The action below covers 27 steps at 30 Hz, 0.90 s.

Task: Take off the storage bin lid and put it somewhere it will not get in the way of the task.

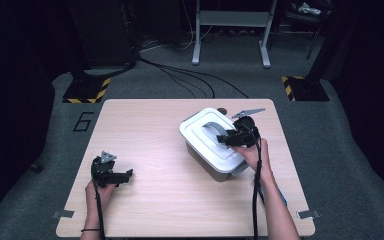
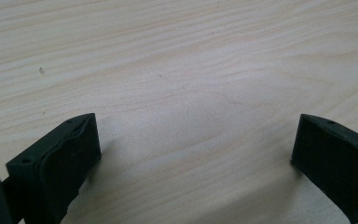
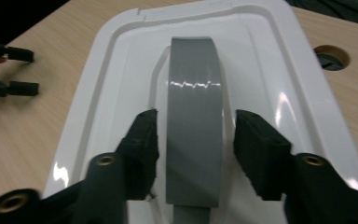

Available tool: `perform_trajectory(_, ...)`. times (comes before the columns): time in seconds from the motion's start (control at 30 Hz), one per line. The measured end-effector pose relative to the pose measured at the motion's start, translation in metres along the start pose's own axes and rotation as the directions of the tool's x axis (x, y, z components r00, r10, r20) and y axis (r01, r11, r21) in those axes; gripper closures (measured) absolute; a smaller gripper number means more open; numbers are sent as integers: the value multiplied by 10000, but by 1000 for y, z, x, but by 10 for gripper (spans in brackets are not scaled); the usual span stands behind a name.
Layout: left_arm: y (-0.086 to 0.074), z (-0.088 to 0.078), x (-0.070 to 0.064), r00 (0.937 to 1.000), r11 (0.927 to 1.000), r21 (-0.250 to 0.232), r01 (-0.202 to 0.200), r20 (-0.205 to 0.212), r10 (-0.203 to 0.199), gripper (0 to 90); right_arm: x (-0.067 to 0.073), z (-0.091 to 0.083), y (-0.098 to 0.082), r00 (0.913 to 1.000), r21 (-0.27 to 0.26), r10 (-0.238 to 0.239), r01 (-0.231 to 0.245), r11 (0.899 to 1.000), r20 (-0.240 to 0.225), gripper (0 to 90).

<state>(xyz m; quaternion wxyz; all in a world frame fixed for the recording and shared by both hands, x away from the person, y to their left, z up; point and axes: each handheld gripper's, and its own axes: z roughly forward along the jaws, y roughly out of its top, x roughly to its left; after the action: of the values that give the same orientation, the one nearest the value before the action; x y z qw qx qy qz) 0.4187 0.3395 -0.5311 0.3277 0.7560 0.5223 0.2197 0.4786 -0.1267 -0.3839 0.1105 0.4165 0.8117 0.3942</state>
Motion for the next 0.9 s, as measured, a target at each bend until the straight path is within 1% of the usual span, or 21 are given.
perform_trajectory(0.03,0,0,0,10000,10000,-8,2,-2,-2,10,1,0,2,10000,81,10,-11,10000,84,404)
perform_trajectory(0.07,0,0,0,10000,10000,-2,2,-3,-2,10,2,1,5,9999,77,-73,72,9999,102,361)
perform_trajectory(0.13,0,0,0,10000,10000,-4,3,-1,-3,10,6,2,10,9983,242,-339,328,9992,463,266)
perform_trajectory(0.17,0,0,0,10000,10000,-11,5,-2,-5,10,8,3,13,9976,246,-429,416,9988,541,243)
perform_trajectory(0.2,0,0,0,10000,10000,-6,2,0,-2,10,10,5,18,9948,319,-602,578,9978,823,194)
perform_trajectory(0.23,0,0,0,10000,10000,-8,3,-1,-3,10,10,5,18,9948,319,-602,578,9978,823,194)
perform_trajectory(0.27,0,0,0,10000,10000,-7,1,-3,-1,10,11,6,20,9958,319,-515,492,9983,754,173)
perform_trajectory(0.33,0,0,0,10000,10000,-6,6,1,-6,10,13,9,24,9938,357,-571,539,9979,958,153)
perform_trajectory(0.43,0,0,0,10000,10000,-13,0,2,0,10,14,12,27,9923,418,-734,696,9967,995,153)
perform_trajectory(0.53,0,0,0,10000,10000,-2,2,2,-2,10,13,13,29,9926,468,-716,673,9966,976,139)
perform_trajectory(0.6,0,0,0,10000,10000,-8,-3,-3,3,10,12,13,29,9943,500,-648,608,9969,844,107)
perform_trajectory(0.7,0,0,0,10000,10000,-10,2,-1,-2,10,11,14,29,9948,606,-630,582,9965,804,49)
perform_trajectory(0.77,0,0,0,10000,10000,-8,7,1,-7,10,10,14,29,9948,594,-618,570,9966,812,43)
perform_trajectory(0.8,0,0,0,10000,10000,-3,2,1,-2,10,10,13,29,9946,574,-654,609,9965,811,65)
perform_trajectory(0.87,0,0,0,10000,10000,-5,0,0,0,10,11,13,29,9925,473,-836,796,9957,891,173)
perform_trajectory(0.9,0,0,0,10000,10000,-16,-4,3,4,10,12,13,29,9917,512,-877,832,9952,943,207)
